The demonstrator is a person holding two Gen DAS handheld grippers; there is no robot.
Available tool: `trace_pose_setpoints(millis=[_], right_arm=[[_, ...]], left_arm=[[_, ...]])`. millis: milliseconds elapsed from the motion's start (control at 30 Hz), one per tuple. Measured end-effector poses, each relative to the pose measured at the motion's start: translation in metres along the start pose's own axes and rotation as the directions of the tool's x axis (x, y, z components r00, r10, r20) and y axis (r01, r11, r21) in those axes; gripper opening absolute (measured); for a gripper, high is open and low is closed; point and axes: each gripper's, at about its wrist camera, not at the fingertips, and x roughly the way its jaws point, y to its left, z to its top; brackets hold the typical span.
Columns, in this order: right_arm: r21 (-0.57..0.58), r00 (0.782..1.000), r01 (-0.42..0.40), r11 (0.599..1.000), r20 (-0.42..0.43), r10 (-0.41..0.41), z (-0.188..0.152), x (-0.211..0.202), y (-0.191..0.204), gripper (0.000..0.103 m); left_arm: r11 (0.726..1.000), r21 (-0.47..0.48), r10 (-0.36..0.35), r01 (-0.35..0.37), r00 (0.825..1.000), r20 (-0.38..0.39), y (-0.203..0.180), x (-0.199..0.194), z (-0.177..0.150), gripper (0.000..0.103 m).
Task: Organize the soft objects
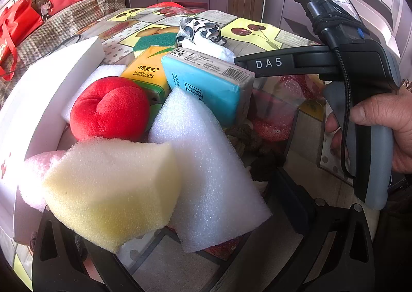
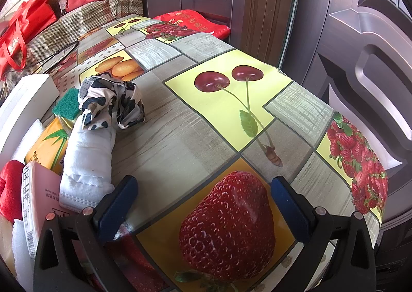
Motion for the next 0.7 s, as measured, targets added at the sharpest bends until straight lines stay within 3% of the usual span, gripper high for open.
trace_pose_setpoints(millis=[267, 433, 500, 600, 700], right_arm=[[-0.021, 1.0, -0.014, 1.0, -0.008, 0.014, 0.001, 0.0, 0.005, 0.103], [-0.073, 0.995, -0.062, 0.995, -0.078, 0.057, -0.002, -0.007, -0.004, 0.103], [-0.038, 0.99, -0.098, 0.994, -0.104, 0.094, -0.005, -0.014, -0.015, 0.103], [-0.003, 0.996, -0.08, 0.997, -0.028, 0.08, -0.013, -0.024, -0.029, 0.103], [0.048, 0.994, -0.09, 0.995, -0.054, 0.093, -0.018, -0.03, -0.045, 0.103]], left_arm=[[1.0, 0.001, 0.001, -0.001, 1.0, 0.0, 0.0, 0.0, 0.0, 0.102], [1.0, 0.001, 0.001, -0.001, 1.0, 0.0, 0.0, 0.0, 0.0, 0.102], [1.0, 0.001, 0.0, 0.0, 1.0, 0.0, -0.001, 0.0, 0.0, 0.102], [1.0, 0.0, -0.001, 0.001, 1.0, 0.0, -0.001, 0.001, -0.001, 0.102], [1.0, 0.0, -0.001, 0.001, 1.0, -0.001, -0.001, 0.001, -0.001, 0.102]])
